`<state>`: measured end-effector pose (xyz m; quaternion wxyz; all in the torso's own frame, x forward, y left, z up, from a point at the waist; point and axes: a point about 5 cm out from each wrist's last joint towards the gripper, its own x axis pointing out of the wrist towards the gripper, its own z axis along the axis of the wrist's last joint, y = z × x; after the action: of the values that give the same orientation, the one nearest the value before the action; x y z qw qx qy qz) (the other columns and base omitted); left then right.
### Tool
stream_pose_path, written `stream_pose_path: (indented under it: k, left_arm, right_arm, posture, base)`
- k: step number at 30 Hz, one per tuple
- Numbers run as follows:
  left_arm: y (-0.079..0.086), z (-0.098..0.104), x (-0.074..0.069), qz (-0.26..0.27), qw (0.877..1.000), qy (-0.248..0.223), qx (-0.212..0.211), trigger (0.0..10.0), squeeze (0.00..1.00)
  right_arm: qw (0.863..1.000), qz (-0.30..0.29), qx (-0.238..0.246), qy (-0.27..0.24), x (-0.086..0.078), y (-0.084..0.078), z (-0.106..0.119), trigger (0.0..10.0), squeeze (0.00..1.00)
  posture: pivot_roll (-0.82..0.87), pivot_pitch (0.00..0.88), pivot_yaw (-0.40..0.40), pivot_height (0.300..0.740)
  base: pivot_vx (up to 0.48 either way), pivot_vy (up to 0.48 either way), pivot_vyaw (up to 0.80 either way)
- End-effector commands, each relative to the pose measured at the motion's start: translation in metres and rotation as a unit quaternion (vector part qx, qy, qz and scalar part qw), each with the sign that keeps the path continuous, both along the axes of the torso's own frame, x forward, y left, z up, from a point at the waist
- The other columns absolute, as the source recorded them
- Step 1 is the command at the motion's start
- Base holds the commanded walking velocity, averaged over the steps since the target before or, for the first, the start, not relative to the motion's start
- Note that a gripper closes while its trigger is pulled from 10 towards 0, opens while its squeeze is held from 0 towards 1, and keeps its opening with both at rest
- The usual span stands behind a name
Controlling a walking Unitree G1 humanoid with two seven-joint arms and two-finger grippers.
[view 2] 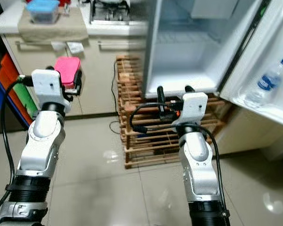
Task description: Restocking fridge
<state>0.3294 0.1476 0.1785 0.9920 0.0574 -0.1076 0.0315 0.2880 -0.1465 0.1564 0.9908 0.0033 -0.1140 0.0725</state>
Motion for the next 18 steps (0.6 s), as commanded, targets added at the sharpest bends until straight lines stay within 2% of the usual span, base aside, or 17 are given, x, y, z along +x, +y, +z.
stream_pose_path:
  k: [1,4,6,9,11,18]
  left_arm:
    - [-0.0018,0.0045,0.0021,0.001,1.000,-0.011,0.006,10.0,0.00]
    - [-0.0032,-0.0006,0.0037,0.003,1.000,0.002,0.019,10.0,0.00]
    - [-0.0046,-0.0023,0.0042,0.000,1.000,0.006,0.016,10.0,0.00]
    - [-0.0083,-0.0011,0.0023,-0.017,1.000,-0.002,0.014,10.0,0.00]
    - [-0.0117,-0.0007,0.0008,-0.037,0.999,-0.002,-0.004,10.0,0.00]
    - [-0.0117,-0.0007,0.0008,-0.037,0.999,-0.002,-0.004,10.0,0.00]
  right_arm:
    - [1.000,0.006,-0.005,-0.017,-0.0001,0.0021,0.0088,10.0,0.00]
    - [1.000,0.006,-0.007,-0.015,-0.0011,0.0019,0.0074,10.0,0.00]
    - [1.000,0.003,-0.003,-0.013,-0.0019,0.0006,0.0066,10.0,0.00]
    - [1.000,0.003,-0.001,-0.011,-0.0042,-0.0011,0.0054,10.0,0.00]
    - [1.000,0.003,-0.005,-0.011,-0.0067,-0.0020,0.0048,10.0,0.00]
    - [1.000,0.003,-0.005,-0.011,-0.0067,-0.0020,0.0048,10.0,0.00]
  posture:
    - [-0.09,0.000,-0.002,0.740]
    - [-0.10,0.000,-0.004,0.740]
    - [-0.10,0.000,-0.004,0.740]
    - [-0.10,0.000,-0.006,0.740]
    - [-0.10,0.000,-0.006,0.740]
    - [-0.10,0.000,-0.006,0.740]
  base:
    - [0.000,-0.450,0.80]
    - [0.182,-0.401,0.79]
    - [0.000,0.000,0.77]
    - [0.000,0.000,0.00]
    - [0.000,0.000,0.00]
    - [0.000,0.000,0.00]
